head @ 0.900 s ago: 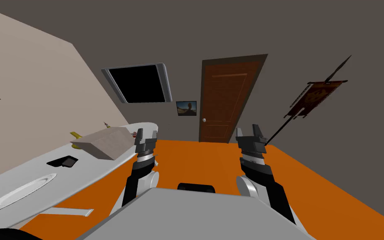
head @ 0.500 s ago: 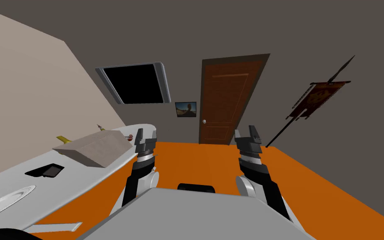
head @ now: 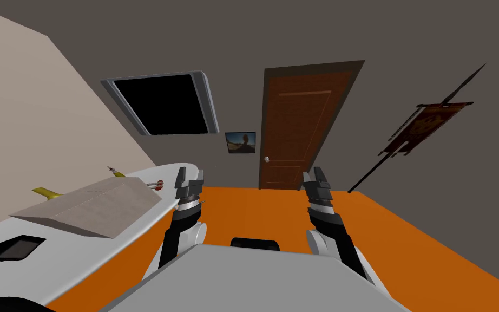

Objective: Pull the door open

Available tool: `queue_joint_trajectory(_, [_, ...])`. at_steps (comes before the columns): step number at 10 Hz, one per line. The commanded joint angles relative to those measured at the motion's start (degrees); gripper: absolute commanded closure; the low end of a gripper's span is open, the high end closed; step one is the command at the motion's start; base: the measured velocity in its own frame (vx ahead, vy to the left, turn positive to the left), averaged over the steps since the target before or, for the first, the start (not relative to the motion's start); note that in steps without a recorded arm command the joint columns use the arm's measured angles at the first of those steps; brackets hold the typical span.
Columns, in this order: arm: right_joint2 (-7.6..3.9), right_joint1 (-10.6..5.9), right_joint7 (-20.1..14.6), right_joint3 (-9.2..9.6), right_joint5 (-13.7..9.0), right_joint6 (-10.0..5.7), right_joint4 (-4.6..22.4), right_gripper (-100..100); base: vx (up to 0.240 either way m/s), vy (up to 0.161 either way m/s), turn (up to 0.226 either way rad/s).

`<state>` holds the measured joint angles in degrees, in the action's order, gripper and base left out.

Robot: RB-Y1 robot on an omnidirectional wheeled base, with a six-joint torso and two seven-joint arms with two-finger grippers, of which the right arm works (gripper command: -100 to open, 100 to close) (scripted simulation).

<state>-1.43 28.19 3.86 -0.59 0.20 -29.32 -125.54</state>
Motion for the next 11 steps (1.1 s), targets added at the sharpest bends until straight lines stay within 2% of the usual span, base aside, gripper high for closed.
queue_joint_trajectory(1, [-0.33, -0.15, 1.6, -0.30, 1.2, -0.69, 1.6, -100, 0.140, 0.050, -0.026])
queue_joint_trajectory(2, [-0.67, -0.45, 2.9, -0.66, 2.2, -1.33, 3.2, -100, 0.140, 0.022, -0.041])
queue_joint_trajectory(11, [-1.93, -2.02, 10.2, -2.64, 7.9, -4.81, 11.9, -100, 0.103, 0.032, -0.028])
